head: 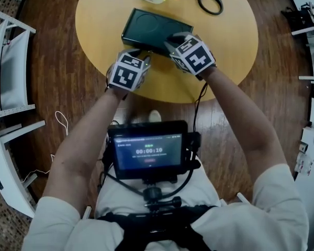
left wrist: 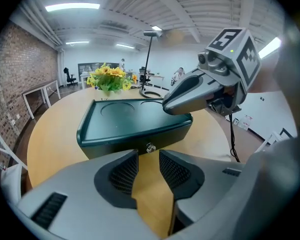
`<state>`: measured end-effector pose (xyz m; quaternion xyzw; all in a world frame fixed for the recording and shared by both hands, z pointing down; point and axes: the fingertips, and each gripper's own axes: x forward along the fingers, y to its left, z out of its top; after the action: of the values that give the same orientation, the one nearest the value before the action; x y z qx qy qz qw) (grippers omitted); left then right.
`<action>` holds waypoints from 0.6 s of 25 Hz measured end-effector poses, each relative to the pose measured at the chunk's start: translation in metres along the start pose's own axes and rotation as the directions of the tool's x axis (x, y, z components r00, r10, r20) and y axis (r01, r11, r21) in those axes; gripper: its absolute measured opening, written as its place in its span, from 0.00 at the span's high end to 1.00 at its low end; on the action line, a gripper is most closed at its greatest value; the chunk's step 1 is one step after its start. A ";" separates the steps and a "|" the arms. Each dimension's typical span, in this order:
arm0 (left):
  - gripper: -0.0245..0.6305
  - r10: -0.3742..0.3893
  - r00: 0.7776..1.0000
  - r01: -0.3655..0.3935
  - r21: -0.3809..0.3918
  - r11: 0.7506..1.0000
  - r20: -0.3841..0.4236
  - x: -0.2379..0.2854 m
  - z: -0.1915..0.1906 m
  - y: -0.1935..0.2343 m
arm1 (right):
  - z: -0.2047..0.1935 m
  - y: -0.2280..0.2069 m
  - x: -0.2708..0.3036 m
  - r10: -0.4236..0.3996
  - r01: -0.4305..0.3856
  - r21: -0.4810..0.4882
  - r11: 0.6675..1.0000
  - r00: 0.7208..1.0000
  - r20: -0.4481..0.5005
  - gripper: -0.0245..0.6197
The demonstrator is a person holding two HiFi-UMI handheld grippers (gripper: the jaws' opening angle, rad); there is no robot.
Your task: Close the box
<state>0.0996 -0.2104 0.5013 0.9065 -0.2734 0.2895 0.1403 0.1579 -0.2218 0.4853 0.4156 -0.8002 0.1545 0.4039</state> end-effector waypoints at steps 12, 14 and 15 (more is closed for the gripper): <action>0.76 -0.114 0.992 0.109 0.099 0.989 0.047 -0.090 -0.006 0.002 | -0.020 0.092 -0.052 -0.260 0.218 0.405 0.888 0.964 0.051 0.88; 0.77 -0.128 0.991 0.123 0.103 0.987 0.040 -0.100 -0.010 0.002 | -0.026 0.103 -0.059 -0.280 0.228 0.453 0.862 0.959 0.049 0.88; 0.77 -0.135 0.990 0.131 0.104 0.986 0.034 -0.103 -0.012 0.002 | -0.028 0.106 -0.062 -0.285 0.227 0.476 0.850 0.957 0.053 0.88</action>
<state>0.0232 -0.1644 0.4493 0.9344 -0.2000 0.2745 0.1075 0.1091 -0.1071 0.4640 0.6117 -0.7001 0.2608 0.2601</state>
